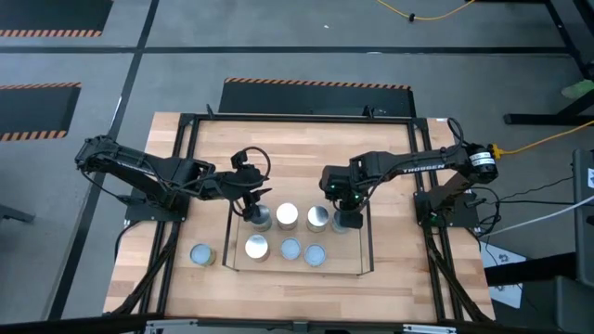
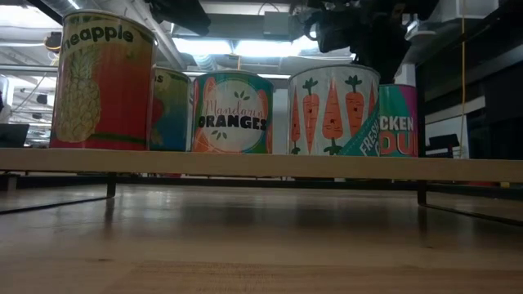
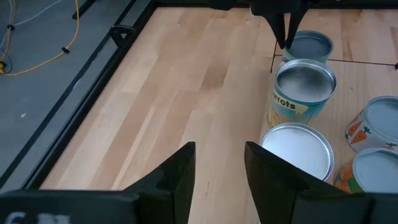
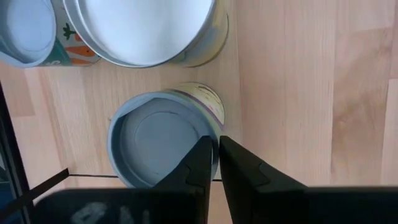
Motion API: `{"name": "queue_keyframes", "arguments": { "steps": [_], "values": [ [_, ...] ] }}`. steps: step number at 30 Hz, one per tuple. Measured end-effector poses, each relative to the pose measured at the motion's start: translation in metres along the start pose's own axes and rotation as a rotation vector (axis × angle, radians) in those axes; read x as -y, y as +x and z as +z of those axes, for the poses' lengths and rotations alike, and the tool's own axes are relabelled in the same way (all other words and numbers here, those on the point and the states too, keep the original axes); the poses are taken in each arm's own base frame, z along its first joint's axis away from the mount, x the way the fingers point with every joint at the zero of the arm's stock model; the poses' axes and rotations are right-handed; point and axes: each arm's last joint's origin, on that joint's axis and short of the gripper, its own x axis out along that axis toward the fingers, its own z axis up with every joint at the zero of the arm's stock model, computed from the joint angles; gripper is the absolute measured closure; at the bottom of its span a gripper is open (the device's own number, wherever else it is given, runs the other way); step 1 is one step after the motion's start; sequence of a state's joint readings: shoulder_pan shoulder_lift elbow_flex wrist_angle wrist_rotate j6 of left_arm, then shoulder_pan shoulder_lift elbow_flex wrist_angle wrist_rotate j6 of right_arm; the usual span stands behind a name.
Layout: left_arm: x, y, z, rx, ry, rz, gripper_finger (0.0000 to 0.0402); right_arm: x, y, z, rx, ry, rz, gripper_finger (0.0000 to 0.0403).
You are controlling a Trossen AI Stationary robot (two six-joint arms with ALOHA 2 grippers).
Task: Pick and place cans onto a shelf
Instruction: Put the blue canned chicken soup on the shelf
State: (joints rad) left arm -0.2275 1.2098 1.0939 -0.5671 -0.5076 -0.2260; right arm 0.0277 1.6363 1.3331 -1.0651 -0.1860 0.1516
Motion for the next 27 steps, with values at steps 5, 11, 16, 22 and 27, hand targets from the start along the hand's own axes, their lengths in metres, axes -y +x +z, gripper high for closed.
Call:
{"name": "queue_keyframes", "arguments": {
  "steps": [5,11,16,22,27],
  "values": [
    [-0.0001,0.0,0.0,0.0,0.0,0.001,0.0269,0.0033,-0.0007,0.0003,-0.004,0.031,0.021,0.0365],
    [0.0,0.0,0.0,0.0,0.0,0.0,0.0269,0.0027,-0.0006,-0.0019,-0.024,0.061,0.014,0.0365],
    [-0.0001,0.0,0.0,0.0,0.0,0.0,0.0269,0.0027,-0.0007,-0.0021,-0.026,0.053,0.012,0.0366],
    [0.0,0.0,0.0,0.0,0.0,0.0,0.0269,0.003,-0.0008,-0.0001,-0.006,0.064,0.014,0.0364],
    [0.0,0.0,0.0,0.0,0.0,0.0,0.0269,0.0055,-0.0013,0.0017,0.01,0.071,0.019,0.0363]
  ]
}}
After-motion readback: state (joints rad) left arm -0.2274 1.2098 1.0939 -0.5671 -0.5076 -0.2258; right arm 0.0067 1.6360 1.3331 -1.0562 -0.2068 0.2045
